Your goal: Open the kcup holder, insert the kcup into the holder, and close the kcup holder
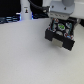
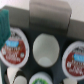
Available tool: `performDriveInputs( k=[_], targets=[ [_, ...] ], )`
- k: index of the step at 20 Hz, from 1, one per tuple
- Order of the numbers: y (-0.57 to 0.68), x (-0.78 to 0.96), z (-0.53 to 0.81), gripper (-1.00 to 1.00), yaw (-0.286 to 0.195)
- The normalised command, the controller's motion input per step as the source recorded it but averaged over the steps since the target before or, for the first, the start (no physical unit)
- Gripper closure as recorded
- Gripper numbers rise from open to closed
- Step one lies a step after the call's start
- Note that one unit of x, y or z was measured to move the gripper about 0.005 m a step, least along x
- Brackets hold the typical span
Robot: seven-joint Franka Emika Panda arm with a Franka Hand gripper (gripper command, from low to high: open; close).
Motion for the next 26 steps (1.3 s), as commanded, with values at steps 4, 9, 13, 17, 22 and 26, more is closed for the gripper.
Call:
performDriveInputs(
  k=[4,9,13,17,22,26],
  targets=[
    [-0.04,0.45,-0.23,-1.0,0.031],
    [0.21,0.1,-0.25,-1.0,0.118],
    [0.28,-0.07,-0.2,-1.0,0.198],
    [0.34,-0.25,-0.11,-1.0,0.169],
    [0.37,-0.41,-0.05,-1.0,0.141],
    [0.45,-0.41,0.0,-1.0,0.118]
  ],
)
